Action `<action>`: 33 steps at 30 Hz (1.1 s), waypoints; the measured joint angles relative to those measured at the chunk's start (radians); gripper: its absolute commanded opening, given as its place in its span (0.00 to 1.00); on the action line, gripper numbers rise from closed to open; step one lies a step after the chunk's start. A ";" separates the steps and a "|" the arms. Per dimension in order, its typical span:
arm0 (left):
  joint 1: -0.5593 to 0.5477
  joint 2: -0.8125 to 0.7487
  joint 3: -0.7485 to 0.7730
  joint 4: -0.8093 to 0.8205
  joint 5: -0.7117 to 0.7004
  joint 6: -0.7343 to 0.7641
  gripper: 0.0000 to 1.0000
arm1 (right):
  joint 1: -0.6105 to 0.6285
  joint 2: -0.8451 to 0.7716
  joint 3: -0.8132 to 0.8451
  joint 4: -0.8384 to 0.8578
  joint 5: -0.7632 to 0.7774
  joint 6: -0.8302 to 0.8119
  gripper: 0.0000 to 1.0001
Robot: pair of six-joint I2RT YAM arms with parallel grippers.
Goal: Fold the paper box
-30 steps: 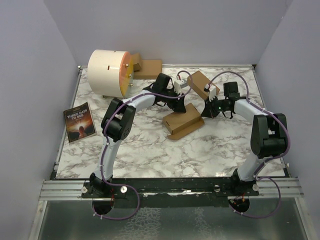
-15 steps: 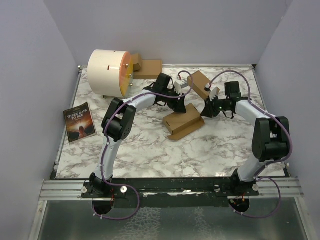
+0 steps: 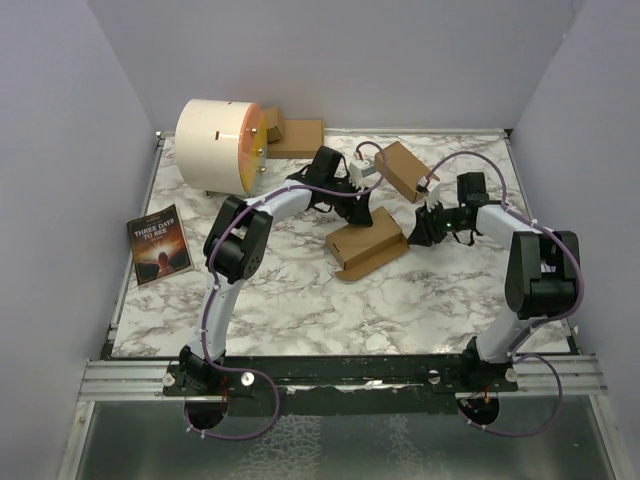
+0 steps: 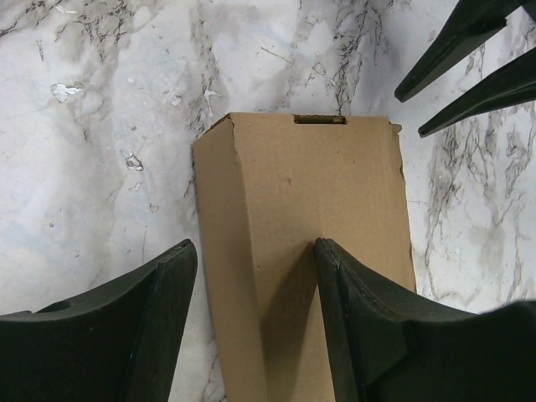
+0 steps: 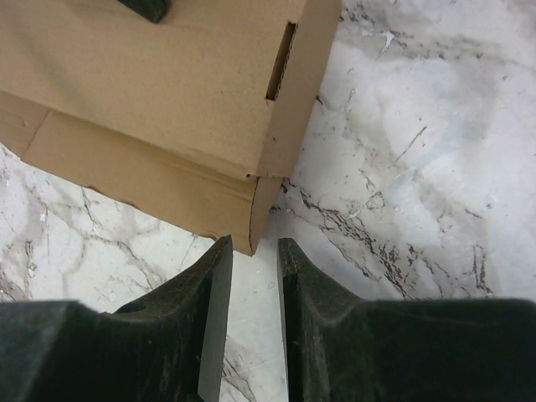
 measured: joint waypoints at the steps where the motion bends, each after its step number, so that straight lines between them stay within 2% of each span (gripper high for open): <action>1: 0.000 0.000 0.000 0.000 0.000 0.000 0.60 | 0.000 0.010 -0.001 -0.002 0.000 0.000 0.29; 7: 0.000 0.002 0.002 -0.001 0.003 0.000 0.60 | 0.000 0.045 -0.002 -0.005 0.001 0.000 0.26; 18: 0.000 0.008 0.009 -0.003 0.007 0.000 0.60 | 0.017 0.052 -0.002 -0.006 0.001 0.003 0.05; 33: 0.000 0.013 0.017 -0.010 0.022 0.008 0.60 | 0.025 0.047 -0.002 0.002 0.013 0.024 0.01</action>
